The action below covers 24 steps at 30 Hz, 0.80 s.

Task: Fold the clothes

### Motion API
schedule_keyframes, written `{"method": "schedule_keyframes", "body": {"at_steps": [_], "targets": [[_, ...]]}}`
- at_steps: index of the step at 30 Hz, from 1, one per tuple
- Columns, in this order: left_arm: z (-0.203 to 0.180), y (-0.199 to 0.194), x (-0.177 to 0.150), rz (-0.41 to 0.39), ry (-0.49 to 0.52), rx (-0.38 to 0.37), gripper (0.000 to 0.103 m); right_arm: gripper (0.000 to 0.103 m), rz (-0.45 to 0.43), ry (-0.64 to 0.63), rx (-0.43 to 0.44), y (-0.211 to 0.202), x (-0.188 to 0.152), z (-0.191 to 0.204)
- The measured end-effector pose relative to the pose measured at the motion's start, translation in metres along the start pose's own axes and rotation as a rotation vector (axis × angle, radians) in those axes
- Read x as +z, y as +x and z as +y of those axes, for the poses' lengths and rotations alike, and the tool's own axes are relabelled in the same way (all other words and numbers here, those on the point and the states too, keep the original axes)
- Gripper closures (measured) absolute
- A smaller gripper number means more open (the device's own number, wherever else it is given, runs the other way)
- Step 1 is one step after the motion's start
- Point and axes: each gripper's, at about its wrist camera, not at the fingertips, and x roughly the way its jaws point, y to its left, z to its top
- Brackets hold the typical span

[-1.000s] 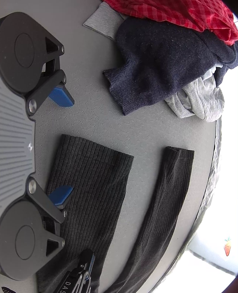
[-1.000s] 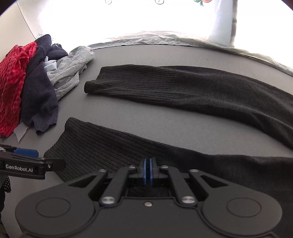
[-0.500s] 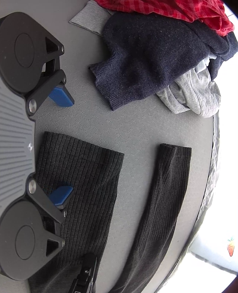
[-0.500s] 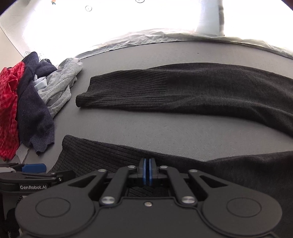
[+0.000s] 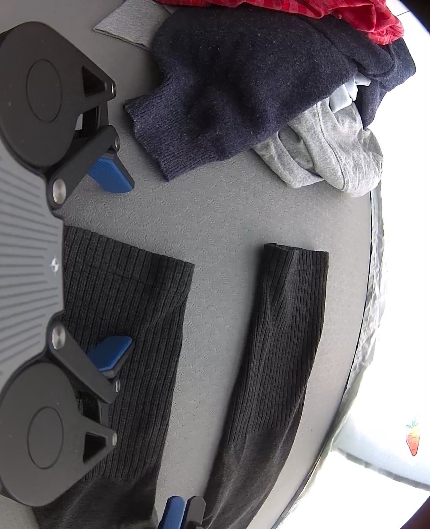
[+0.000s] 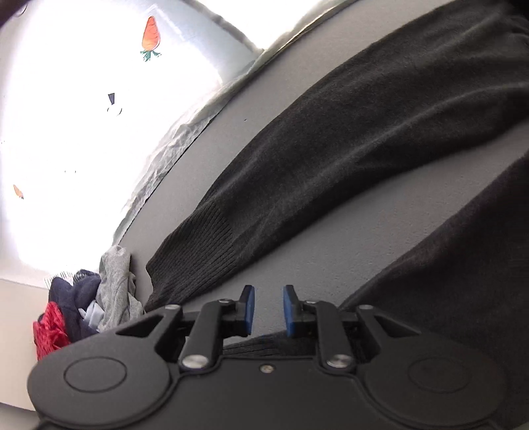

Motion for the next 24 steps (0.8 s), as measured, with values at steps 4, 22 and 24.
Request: {"method": "schedule_keyframes", "body": {"at_steps": [4,22,24], "targets": [[-0.003,0.002,0.004,-0.019,0.000,-0.003,0.014,0.060,-0.083,0.469,0.180,-0.033,0.016,-0.076],[0.038,-0.020,-0.001,-0.016,-0.155,0.052,0.085,0.055,-0.536,0.671,0.112,-0.186,-0.005,-0.174],[0.043,-0.020,0.000,-0.006,-0.179,0.046,0.076,0.055,-0.563,0.634,0.040,-0.199,-0.005,-0.177]]}}
